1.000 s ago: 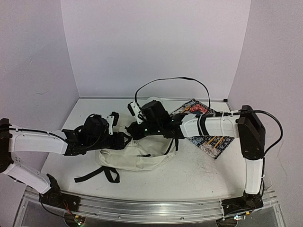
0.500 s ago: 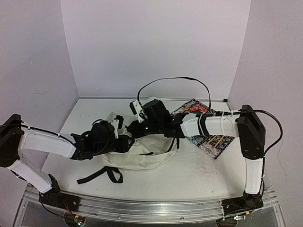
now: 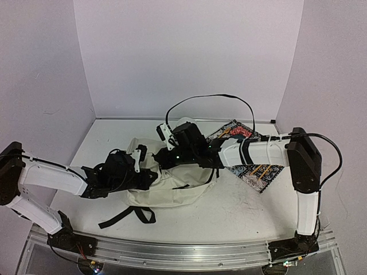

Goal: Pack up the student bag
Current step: Hold the lower front pocket of the student bag.

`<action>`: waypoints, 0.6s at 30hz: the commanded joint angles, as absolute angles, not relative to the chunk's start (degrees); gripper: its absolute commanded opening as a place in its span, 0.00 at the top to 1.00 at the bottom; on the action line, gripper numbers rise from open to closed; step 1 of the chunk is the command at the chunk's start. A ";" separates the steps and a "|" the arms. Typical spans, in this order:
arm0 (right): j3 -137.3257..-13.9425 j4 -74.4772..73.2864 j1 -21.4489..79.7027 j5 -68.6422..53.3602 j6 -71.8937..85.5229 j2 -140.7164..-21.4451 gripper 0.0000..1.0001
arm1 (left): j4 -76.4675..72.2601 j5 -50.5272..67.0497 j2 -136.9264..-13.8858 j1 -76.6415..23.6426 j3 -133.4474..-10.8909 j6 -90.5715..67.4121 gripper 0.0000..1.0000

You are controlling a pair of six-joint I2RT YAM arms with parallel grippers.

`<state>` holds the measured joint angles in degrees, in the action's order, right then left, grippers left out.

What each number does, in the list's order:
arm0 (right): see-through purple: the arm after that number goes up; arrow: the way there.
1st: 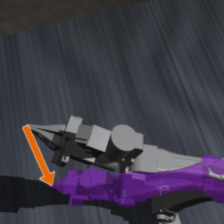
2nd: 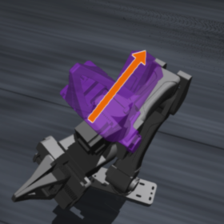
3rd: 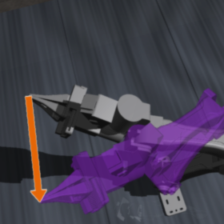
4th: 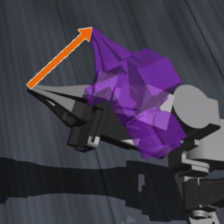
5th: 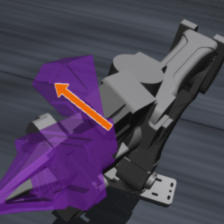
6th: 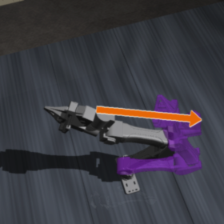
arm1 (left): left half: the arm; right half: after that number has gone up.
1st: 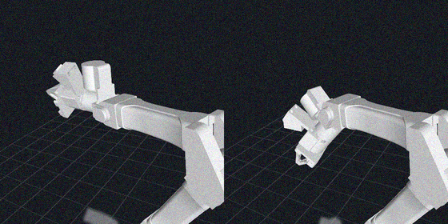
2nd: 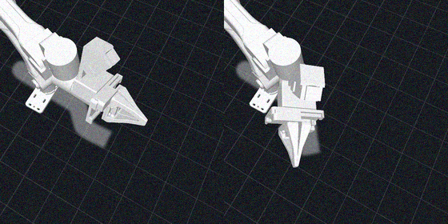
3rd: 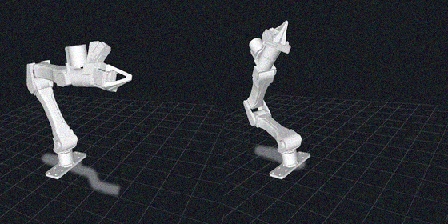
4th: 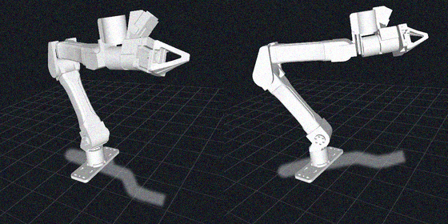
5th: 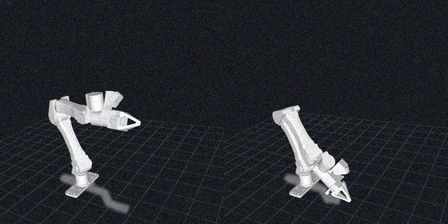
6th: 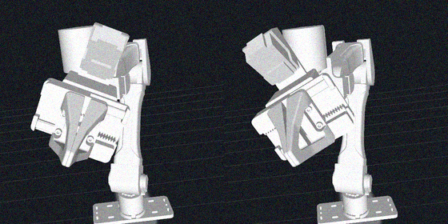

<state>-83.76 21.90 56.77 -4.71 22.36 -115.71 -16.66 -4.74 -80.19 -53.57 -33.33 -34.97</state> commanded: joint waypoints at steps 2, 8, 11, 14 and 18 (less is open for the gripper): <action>-84.33 27.21 56.78 -3.68 20.73 -110.37 1.00 | -4.43 -9.40 -77.21 -54.18 -31.36 -39.28 1.00; -86.26 27.22 57.07 -11.75 20.67 -112.37 1.00 | 7.11 -16.23 -75.90 -49.94 -31.48 -40.18 1.00; -87.23 27.27 57.84 -13.53 21.08 -113.25 1.00 | 7.12 -16.24 -72.20 -47.28 -30.77 -38.11 1.00; -87.89 27.46 58.46 -13.98 21.52 -114.08 1.00 | 6.79 -15.56 -68.71 -46.76 -30.90 -34.24 1.00; -88.96 28.29 58.69 -13.55 23.35 -115.58 1.00 | 4.56 -10.05 -64.36 -46.88 -30.84 -30.48 0.91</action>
